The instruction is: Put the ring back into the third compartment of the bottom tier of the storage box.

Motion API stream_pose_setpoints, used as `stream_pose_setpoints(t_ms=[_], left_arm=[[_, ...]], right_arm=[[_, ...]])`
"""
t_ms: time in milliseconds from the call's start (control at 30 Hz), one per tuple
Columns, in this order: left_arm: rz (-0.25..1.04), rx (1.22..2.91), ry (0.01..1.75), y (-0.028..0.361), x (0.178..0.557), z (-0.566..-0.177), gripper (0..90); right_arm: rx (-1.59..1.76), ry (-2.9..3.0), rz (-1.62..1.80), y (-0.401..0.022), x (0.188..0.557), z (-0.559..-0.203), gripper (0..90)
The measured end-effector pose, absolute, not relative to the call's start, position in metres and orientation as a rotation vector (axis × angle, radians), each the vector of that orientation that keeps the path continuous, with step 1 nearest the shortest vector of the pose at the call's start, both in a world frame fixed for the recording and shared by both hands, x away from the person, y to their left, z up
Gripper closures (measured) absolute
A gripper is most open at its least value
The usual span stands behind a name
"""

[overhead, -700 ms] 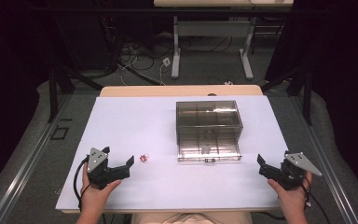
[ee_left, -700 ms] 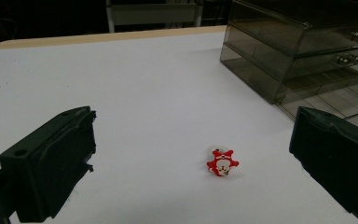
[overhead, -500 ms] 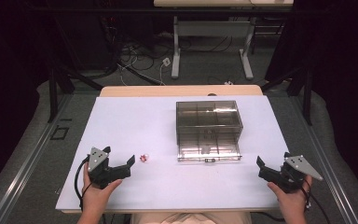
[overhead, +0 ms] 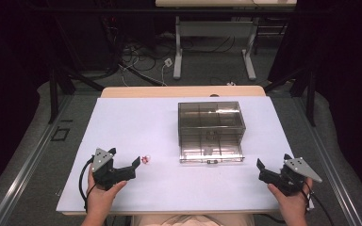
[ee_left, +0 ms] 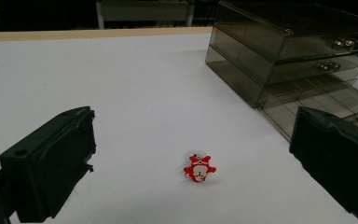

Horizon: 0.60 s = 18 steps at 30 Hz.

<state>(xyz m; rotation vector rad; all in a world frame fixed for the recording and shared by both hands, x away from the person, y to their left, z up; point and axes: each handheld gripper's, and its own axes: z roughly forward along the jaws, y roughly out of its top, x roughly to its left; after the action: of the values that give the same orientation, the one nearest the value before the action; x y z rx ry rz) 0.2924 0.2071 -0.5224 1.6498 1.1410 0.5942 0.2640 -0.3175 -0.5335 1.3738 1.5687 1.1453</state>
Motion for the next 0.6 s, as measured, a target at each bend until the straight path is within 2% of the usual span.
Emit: stream_pose_setpoints(t_ms=[167, 600], left_arm=[[0.582, 1.653, 1.157, 0.203, 0.297, -0.523, 0.4], [0.562, 1.676, 1.175, 0.194, 0.309, -0.523, 2.2]], right_arm=[[1.354, 1.58, 1.131, -0.315, 0.263, -0.534, 3.6], [1.371, 1.569, 1.135, -0.314, 0.265, -0.536, 2.6]])
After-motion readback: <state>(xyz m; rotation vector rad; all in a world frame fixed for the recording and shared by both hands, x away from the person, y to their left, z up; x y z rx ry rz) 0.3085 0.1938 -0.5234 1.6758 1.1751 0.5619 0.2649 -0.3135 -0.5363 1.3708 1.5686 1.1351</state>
